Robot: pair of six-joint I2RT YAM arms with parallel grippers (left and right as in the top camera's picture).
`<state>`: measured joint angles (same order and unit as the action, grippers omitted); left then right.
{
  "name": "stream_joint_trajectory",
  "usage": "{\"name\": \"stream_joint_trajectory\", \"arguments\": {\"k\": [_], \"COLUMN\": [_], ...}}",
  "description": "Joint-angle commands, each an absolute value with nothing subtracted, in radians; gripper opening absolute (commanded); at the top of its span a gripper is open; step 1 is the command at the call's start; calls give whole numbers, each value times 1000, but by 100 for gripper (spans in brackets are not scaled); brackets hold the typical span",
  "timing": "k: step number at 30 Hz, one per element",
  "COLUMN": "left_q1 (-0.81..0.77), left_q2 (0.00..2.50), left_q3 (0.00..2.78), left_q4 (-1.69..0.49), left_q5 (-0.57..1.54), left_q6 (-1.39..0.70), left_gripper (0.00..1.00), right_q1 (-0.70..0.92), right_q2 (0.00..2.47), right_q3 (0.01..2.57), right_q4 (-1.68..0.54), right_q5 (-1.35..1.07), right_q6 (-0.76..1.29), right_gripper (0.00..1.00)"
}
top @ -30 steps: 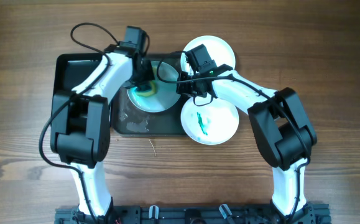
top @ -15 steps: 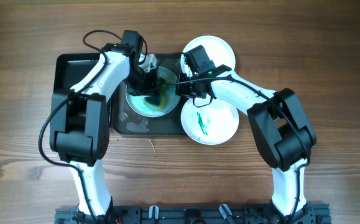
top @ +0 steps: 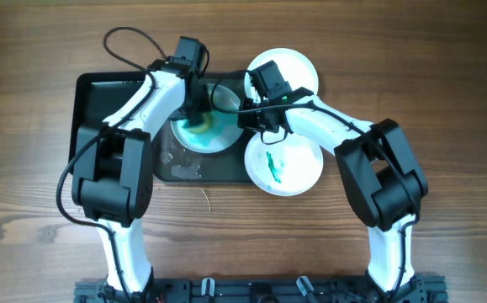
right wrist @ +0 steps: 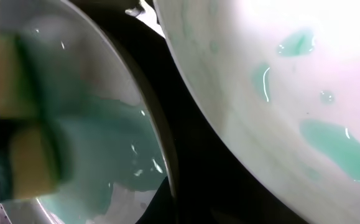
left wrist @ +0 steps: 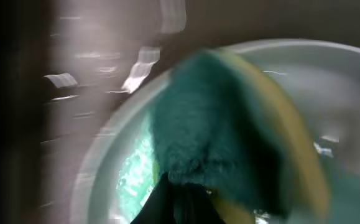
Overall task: Clean dirty plates on tray and stack at the side
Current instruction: 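Scrub the held plate with the sponge in the left gripper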
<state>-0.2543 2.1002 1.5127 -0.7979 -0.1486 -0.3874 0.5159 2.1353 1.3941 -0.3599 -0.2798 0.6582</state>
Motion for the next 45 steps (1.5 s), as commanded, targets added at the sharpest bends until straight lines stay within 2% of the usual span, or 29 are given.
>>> {"name": "stream_joint_trajectory", "arguments": {"k": [1,4,6,9,12,17,22,29,39,45], "left_q1": [-228,-227,-227,-227,-227,-226,-226,-226,-221,-168], "left_q2": [2123,2123,2123,2123,2123,2123,2123,2111,1984,1906], "left_q3": [1496,1496,1496,1496,1496,1496,1496,1504,1644,1717], "left_q4": [-890,-950,-976,-986,-965,-871,-756,-725,-1019,-1147], "left_q5": [-345,-99,191,493,630,571,141,-281,-291,-112], "left_q6": [-495,-395,-227,-62,-4,-25,-239,-379,-403,-343], "left_gripper": [4,4,4,4,4,4,4,4,4,4], "right_q1": [514,514,514,514,514,514,514,514,516,521], "right_q2": [2162,2162,2162,2162,2162,2162,2162,2162,2162,2113], "right_q3": [1382,1382,1382,1382,1382,1382,1382,1382,1382,1400], "right_q4": [-382,-382,-382,-382,-383,-384,-386,-390,-400,-439], "right_q5": [-258,-258,-259,-259,-263,-262,-262,-261,-243,-225], "right_q6": [654,654,654,654,654,655,654,654,635,626], "right_gripper": [4,4,4,4,4,4,5,4,4,4]}}
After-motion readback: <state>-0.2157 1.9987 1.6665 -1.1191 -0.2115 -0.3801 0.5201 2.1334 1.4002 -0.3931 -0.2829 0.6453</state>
